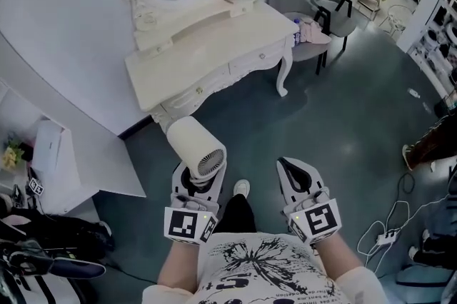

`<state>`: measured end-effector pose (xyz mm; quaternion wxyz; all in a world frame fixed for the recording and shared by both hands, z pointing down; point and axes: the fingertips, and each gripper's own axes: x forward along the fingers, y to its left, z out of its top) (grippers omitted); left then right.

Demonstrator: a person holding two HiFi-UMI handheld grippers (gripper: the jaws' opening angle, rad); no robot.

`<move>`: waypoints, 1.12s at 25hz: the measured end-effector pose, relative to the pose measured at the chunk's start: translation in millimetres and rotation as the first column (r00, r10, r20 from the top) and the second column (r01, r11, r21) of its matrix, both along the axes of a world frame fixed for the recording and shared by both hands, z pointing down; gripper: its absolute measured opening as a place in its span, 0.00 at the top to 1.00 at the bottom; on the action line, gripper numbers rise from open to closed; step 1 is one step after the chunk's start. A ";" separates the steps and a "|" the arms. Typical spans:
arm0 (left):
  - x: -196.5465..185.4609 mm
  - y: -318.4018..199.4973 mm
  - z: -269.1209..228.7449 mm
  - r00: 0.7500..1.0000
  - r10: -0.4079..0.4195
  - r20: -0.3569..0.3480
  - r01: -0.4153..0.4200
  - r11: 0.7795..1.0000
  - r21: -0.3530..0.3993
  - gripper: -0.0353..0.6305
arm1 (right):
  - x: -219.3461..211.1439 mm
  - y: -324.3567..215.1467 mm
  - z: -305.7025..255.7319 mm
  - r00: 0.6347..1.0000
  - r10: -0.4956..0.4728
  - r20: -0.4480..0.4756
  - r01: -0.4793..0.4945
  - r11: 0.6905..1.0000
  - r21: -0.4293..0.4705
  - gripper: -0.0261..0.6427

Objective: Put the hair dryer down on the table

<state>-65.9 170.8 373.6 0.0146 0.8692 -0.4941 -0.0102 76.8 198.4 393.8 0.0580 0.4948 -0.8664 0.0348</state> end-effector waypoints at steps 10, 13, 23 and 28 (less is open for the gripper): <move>-28.4 -153.4 -9.7 0.998 0.052 -0.028 -0.051 0.998 0.021 0.59 | -28.3 -143.2 -5.1 0.998 0.060 -0.021 -0.061 0.998 -0.016 0.94; -37.1 -192.7 -14.6 0.998 0.065 -0.026 -0.064 0.998 0.029 0.59 | -37.9 -181.6 -7.1 0.997 0.077 -0.021 -0.078 0.997 -0.022 0.94; -52.4 -273.2 -6.6 0.997 0.071 -0.044 -0.071 0.997 -0.011 0.59 | -56.8 -268.1 -1.7 0.997 0.064 -0.050 -0.066 0.996 -0.053 0.94; -50.4 -295.0 3.9 0.999 0.041 -0.017 -0.041 0.999 -0.025 0.59 | -54.1 -301.0 6.8 0.999 0.032 -0.043 -0.035 0.997 -0.064 0.94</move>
